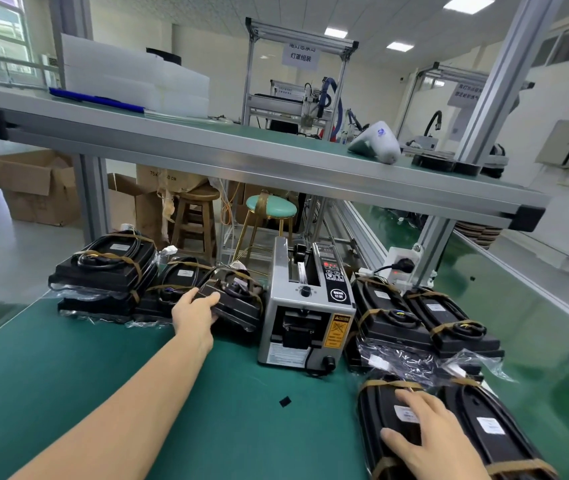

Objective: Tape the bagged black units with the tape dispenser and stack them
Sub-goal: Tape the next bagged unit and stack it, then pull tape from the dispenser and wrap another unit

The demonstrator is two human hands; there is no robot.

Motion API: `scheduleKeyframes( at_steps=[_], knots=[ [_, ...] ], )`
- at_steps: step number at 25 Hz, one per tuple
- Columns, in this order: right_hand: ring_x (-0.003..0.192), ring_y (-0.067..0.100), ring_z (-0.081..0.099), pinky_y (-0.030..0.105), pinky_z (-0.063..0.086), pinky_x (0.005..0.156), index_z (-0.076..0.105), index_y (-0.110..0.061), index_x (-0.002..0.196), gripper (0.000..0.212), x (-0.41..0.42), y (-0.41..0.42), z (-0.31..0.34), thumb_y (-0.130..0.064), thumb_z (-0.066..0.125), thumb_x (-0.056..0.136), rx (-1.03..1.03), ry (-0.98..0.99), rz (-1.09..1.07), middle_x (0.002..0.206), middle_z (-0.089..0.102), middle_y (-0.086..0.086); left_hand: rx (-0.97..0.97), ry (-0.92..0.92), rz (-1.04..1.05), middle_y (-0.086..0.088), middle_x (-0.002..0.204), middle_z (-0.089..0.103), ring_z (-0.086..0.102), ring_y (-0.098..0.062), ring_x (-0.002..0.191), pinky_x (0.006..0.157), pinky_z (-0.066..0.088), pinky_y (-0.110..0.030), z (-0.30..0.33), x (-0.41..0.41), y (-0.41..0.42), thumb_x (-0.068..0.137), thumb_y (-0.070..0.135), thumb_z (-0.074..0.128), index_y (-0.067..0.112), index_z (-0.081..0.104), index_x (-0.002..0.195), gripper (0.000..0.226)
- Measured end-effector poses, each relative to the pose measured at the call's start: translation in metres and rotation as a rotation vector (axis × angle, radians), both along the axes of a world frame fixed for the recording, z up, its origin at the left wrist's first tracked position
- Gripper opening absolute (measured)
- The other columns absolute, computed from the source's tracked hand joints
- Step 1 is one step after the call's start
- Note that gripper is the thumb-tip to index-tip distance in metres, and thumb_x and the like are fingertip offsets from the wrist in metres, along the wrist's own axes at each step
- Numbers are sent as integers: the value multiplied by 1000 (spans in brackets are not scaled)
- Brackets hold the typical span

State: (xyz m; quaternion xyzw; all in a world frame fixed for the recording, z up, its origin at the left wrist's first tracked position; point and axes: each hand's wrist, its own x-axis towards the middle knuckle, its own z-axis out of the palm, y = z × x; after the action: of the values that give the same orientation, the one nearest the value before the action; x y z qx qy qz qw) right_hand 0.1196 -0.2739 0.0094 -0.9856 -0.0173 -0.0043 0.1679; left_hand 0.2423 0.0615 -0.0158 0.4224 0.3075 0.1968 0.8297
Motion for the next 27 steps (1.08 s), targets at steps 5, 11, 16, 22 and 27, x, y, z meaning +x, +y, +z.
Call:
scheduleKeyframes(
  at_steps=[5, 11, 16, 22, 27],
  knots=[
    [135, 14, 30, 28, 33, 107, 32, -39, 141, 64, -10, -5, 0, -56, 59, 85, 8, 8, -51, 147, 26, -10, 438, 281, 44, -12, 110, 63, 61, -31, 93, 84, 52, -43, -7, -4, 0, 82, 13, 71, 18, 55, 121, 43],
    [143, 21, 24, 37, 31, 112, 14, -38, 150, 105, -11, 2, 0, -85, 53, 65, -18, 96, -204, 159, 14, -4, 688, 306, -93, -5, 95, 67, 63, -28, 88, 82, 51, -39, -14, -21, 15, 82, 13, 71, 20, 58, 126, 46],
    [142, 30, 27, 40, 33, 111, 0, -33, 152, 127, -6, 12, 0, -92, 53, 53, -58, 192, -291, 160, 14, 7, 848, 322, -5, -4, 126, 54, 56, -22, 94, 83, 42, -37, 1, -49, 2, 82, 13, 70, 20, 47, 133, 56],
    [134, 35, 33, 45, 35, 105, -1, -33, 151, 118, 0, 19, 0, -72, 65, 61, -70, 219, -330, 149, 29, 10, 741, 18, -304, 4, 107, 59, 57, -12, 78, 70, 41, -26, 1, -122, -63, 82, 2, 68, 26, 56, 111, 40],
    [133, 25, 33, 43, 36, 106, -6, -41, 148, 124, -30, 40, 6, -67, 66, 50, 132, 76, -136, 146, 32, -3, 395, -42, -812, 3, 118, 62, 61, -12, 105, 95, 47, -36, 15, -159, -107, 61, 32, 77, 27, 54, 117, 61]
  ],
)
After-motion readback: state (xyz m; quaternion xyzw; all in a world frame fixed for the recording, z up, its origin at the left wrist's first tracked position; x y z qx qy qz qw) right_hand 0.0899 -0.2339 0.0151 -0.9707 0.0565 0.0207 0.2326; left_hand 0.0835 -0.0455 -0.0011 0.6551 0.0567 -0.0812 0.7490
